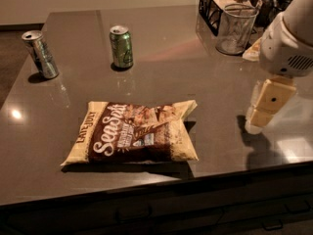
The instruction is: Move brown chip bag near green can
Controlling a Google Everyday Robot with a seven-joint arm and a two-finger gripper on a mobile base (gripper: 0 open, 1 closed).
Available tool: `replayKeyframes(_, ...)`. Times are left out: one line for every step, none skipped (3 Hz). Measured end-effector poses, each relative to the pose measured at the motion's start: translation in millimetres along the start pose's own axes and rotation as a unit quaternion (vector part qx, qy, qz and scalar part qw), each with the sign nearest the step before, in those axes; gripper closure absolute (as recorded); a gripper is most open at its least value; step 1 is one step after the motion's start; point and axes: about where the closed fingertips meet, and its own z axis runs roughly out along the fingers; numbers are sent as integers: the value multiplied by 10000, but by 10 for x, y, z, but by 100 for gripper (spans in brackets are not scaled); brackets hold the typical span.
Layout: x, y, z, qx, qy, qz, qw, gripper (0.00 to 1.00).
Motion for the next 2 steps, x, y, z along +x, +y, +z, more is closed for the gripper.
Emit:
replayKeyframes(-196,-26,383,-262,-90,-199,9994,0)
replayKeyframes(-394,-40,672,-467,-158,-377,9981,0)
